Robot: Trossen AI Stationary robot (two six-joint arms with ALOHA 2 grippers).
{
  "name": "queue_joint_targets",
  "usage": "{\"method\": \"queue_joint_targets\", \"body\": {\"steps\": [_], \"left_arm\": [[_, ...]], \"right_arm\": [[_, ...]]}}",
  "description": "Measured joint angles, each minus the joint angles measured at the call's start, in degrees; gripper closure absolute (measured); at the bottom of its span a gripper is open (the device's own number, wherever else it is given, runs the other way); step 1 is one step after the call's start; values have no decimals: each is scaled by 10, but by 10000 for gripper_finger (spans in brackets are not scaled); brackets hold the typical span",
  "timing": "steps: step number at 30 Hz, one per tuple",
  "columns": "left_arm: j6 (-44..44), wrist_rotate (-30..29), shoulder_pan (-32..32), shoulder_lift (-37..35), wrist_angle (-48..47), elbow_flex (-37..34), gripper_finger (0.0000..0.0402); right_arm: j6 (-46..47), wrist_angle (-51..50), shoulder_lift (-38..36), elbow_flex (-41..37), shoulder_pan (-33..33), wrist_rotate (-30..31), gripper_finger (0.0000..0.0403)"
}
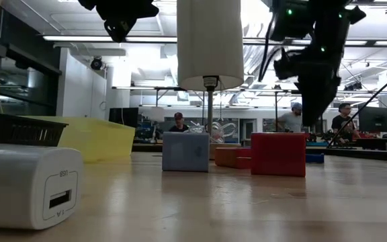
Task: Pick & Place Office items
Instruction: Put the blue digital clock into the black bin
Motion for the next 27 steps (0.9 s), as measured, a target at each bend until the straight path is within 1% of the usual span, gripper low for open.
{"method": "queue_joint_targets", "body": {"steps": [8, 15, 27], "left_arm": [[0, 0, 0, 0, 3, 0, 313], [0, 0, 0, 0, 3, 0, 313], [0, 0, 0, 0, 2, 0, 313]], "right_arm": [[-7, 18, 0, -26, 0, -4, 166], [-7, 57, 0, -62, -1, -2, 166], [-26, 143, 0, -120, -34, -7, 166]]}}
